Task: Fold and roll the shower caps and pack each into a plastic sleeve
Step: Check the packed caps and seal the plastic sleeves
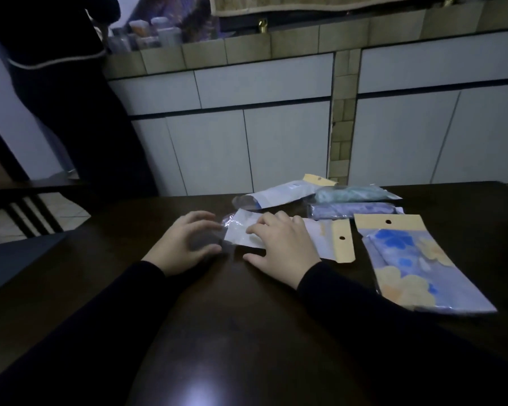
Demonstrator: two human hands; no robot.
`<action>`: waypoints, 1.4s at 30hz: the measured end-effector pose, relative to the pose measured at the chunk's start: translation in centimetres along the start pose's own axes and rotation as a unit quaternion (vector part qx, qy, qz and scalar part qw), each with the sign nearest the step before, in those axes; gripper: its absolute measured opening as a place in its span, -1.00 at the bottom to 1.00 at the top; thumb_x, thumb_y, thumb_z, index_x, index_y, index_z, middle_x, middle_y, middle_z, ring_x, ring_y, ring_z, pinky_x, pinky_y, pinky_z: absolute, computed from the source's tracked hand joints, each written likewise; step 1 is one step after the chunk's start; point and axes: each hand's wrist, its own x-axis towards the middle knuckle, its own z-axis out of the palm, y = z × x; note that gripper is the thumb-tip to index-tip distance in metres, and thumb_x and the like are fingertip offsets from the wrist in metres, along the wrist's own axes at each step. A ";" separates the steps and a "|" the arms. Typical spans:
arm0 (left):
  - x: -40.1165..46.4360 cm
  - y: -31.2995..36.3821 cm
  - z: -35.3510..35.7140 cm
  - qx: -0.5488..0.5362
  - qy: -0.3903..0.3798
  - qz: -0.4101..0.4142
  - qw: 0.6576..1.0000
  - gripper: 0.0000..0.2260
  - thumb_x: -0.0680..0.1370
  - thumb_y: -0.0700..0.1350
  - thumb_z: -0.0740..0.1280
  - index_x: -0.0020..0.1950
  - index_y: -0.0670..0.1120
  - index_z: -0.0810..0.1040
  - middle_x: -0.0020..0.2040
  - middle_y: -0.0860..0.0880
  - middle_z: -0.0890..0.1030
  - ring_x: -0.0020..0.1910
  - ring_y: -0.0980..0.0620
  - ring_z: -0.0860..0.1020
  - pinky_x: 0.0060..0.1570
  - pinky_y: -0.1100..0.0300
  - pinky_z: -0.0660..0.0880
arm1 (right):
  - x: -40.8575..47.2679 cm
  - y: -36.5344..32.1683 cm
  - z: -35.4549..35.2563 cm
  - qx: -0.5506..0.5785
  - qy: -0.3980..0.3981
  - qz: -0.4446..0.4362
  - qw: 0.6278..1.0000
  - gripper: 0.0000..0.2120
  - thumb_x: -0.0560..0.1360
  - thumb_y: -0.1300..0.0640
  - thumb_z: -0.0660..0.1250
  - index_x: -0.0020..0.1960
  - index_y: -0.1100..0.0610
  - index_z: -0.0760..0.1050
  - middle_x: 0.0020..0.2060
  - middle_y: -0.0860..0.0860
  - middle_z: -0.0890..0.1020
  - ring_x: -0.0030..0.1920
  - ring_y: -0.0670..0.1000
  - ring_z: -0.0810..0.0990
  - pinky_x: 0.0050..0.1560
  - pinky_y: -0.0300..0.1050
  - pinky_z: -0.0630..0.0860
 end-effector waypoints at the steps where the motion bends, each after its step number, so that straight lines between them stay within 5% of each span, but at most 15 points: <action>1: 0.0 -0.4 0.3 -0.007 0.006 0.010 1.000 -0.73 0.44 -0.03 0.50 0.03 0.28 0.55 0.23 0.10 0.48 0.26 0.03 0.45 0.29 -0.06 0.41 | 0.1 0.1 0.2 0.003 0.000 -0.001 1.000 -0.58 0.49 -0.18 0.30 0.29 -0.04 0.47 0.20 -0.05 0.50 0.21 0.06 0.39 0.15 0.03 0.27; 5: -0.2 -0.3 0.5 -0.010 0.044 0.041 0.998 -0.96 0.49 -0.06 0.44 -0.10 0.08 0.68 0.13 0.08 0.58 0.10 0.03 0.50 0.18 -0.07 0.45 | 0.0 0.2 0.3 -0.003 0.021 0.004 1.000 -0.56 0.45 -0.24 0.30 0.25 -0.07 0.47 0.12 -0.09 0.53 0.15 0.05 0.43 0.08 0.01 0.26; 8: -0.9 1.8 -0.7 -0.056 0.059 0.089 0.993 -0.82 0.47 0.11 0.34 -0.11 0.07 0.68 0.09 0.13 0.61 0.11 0.08 0.52 0.16 -0.01 0.47 | -0.5 -0.2 -0.2 -0.024 0.050 0.006 0.998 -0.57 0.41 -0.33 0.27 0.15 -0.10 0.45 0.00 -0.12 0.52 0.06 0.01 0.45 0.02 0.01 0.27; 11: -1.8 3.2 -1.6 -0.093 0.065 0.116 0.987 -0.88 0.46 0.13 0.37 -0.09 0.14 0.64 0.07 0.17 0.60 0.12 0.06 0.53 0.09 -0.06 0.49 | -1.4 -0.6 -0.5 -0.014 0.084 -0.024 0.996 -0.76 0.48 -0.19 0.26 0.03 -0.08 0.52 -0.09 -0.11 0.54 -0.04 -0.02 0.48 -0.04 -0.04 0.35; 15: -2.8 2.9 -1.9 -0.118 0.043 0.059 0.990 -0.57 0.26 0.29 0.48 0.07 0.21 0.57 0.26 0.17 0.47 0.28 0.12 0.44 0.18 0.06 0.45 | -2.8 0.0 -0.5 0.058 0.143 -0.037 0.987 -0.84 0.49 -0.04 0.33 -0.20 0.01 0.51 -0.24 -0.13 0.48 -0.22 -0.05 0.45 -0.29 -0.15 0.41; 19: -3.3 3.1 -1.5 -0.147 0.008 -0.003 0.989 -0.34 0.23 0.15 0.59 0.26 0.27 0.40 0.27 0.26 0.49 0.19 0.20 0.48 0.09 0.06 0.50 | -3.7 0.6 -1.0 0.111 0.143 -0.055 0.982 -0.76 0.52 -0.10 0.23 -0.24 0.01 0.39 -0.27 -0.15 0.40 -0.23 -0.08 0.42 -0.31 -0.13 0.46; 23: -2.9 4.0 -1.2 -0.174 -0.004 0.021 0.984 -0.66 0.37 0.04 0.52 0.08 0.32 0.58 0.20 0.21 0.59 0.19 0.16 0.54 0.17 -0.02 0.52 | -4.4 0.5 -1.3 0.160 0.140 -0.072 0.974 -0.76 0.50 -0.11 0.20 -0.22 0.04 0.41 -0.28 -0.11 0.44 -0.23 -0.07 0.44 -0.29 -0.04 0.49; 27: -3.1 5.0 -1.9 -0.182 0.024 0.058 0.981 -0.89 0.42 0.11 0.42 -0.10 0.33 0.63 0.08 0.14 0.66 0.06 0.13 0.62 0.04 -0.07 0.58 | -4.9 0.4 -1.6 0.176 0.144 -0.095 0.969 -0.73 0.44 -0.22 0.30 -0.05 -0.04 0.51 -0.14 -0.18 0.55 -0.12 -0.15 0.52 -0.23 -0.17 0.51; 32: -3.4 5.1 -2.2 -0.265 0.019 0.044 0.963 -0.92 0.36 0.12 0.45 -0.17 0.23 0.69 0.01 0.10 0.70 0.01 0.03 0.66 0.04 -0.05 0.58 | -4.9 1.0 -1.3 0.279 0.117 -0.031 0.953 -0.73 0.48 -0.12 0.33 -0.19 0.08 0.58 -0.17 -0.10 0.62 -0.12 -0.13 0.55 -0.15 -0.11 0.51; 38: -3.1 5.9 -1.8 -0.323 0.011 0.040 0.945 -0.94 0.36 0.08 0.49 -0.19 0.18 0.71 -0.02 0.07 0.70 -0.02 0.10 0.65 -0.01 0.27 0.51 | -4.8 1.3 -1.2 0.358 0.075 0.063 0.929 -0.76 0.43 -0.14 0.34 -0.18 0.02 0.63 -0.25 -0.09 0.64 -0.19 -0.10 0.57 -0.13 -0.06 0.49; 42: -2.9 5.9 -1.5 -0.361 0.046 -0.019 0.931 -0.89 0.43 -0.02 0.39 -0.29 0.08 0.67 -0.25 0.00 0.68 -0.20 0.11 0.62 -0.11 0.29 0.51 | -4.7 1.6 -1.4 0.396 0.091 0.050 0.912 -0.77 0.44 -0.03 0.39 -0.21 0.12 0.68 -0.19 -0.13 0.65 -0.06 -0.20 0.55 0.00 -0.36 0.42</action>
